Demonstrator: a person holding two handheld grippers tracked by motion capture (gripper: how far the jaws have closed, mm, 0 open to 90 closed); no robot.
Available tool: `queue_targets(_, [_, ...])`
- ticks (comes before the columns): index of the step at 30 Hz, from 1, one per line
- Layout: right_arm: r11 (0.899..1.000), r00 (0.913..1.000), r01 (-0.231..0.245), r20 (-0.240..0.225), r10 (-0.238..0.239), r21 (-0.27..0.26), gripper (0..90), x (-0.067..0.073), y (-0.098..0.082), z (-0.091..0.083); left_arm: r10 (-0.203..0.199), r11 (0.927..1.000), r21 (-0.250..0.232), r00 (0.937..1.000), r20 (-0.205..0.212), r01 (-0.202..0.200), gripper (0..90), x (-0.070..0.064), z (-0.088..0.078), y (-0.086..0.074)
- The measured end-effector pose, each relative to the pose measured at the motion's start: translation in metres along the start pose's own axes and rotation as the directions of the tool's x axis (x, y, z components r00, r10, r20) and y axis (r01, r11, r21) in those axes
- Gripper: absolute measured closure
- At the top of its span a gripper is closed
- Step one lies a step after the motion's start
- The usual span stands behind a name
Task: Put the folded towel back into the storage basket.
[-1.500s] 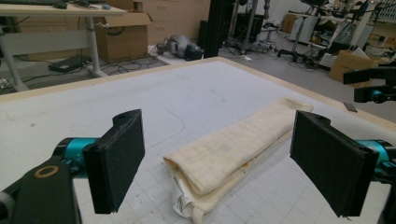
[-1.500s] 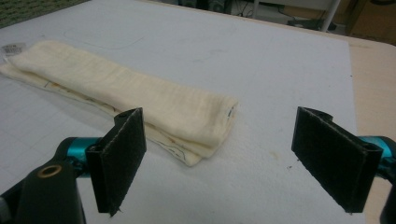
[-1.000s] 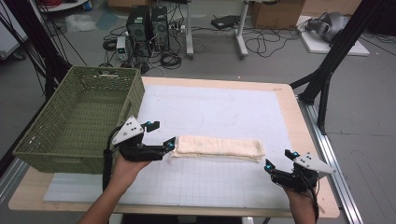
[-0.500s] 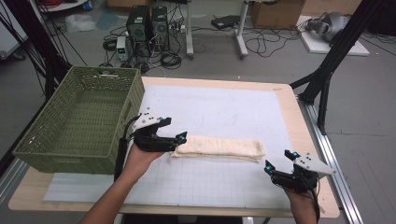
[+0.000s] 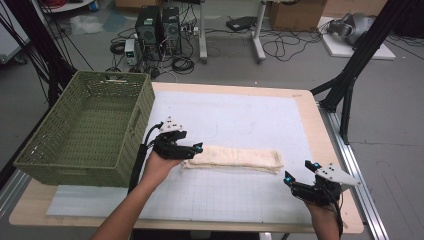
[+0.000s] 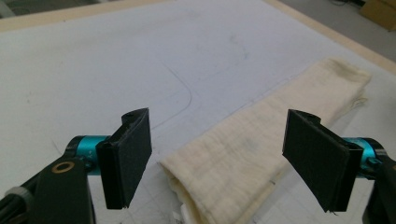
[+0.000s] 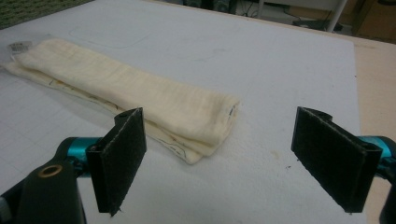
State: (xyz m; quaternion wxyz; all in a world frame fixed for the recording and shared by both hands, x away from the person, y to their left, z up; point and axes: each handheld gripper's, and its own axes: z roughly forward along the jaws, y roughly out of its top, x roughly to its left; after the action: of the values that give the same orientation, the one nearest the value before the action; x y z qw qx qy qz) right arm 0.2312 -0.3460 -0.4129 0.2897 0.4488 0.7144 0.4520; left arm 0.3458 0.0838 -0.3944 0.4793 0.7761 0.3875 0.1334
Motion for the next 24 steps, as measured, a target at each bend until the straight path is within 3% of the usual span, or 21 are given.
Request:
queue_targets(9, [1.000,0.9999,-0.010,0.003,0.010,0.003,16.7,-0.001,-0.001,-0.001,0.015,0.9963,0.085,0.9997,-0.019,-0.014,26.1,0.001,0.015,-0.007])
queue_targets(15, [1.000,1.0000,-0.008,0.001,0.008,0.002,16.7,-0.002,-0.001,-0.001,0.002,0.9864,0.164,0.9996,-0.028,0.003,26.0,0.002,0.028,-0.013])
queue_targets(18, [1.000,1.0000,-0.004,0.001,0.004,0.004,16.7,-0.002,-0.002,-0.001,0.016,0.9816,0.191,0.9991,-0.039,-0.008,26.3,0.002,0.031,-0.015])
queue_targets(21, [1.000,0.9999,-0.011,0.000,0.011,0.010,16.7,-0.002,-0.002,-0.001,0.001,0.9807,0.195,0.9984,-0.056,0.010,28.9,0.003,0.032,-0.022])
queue_targets(24, [1.000,1.0000,-0.008,0.000,0.008,0.008,16.7,-0.003,-0.002,0.000,0.006,0.9742,0.226,0.9982,-0.059,0.007,31.4,0.004,0.035,-0.031])
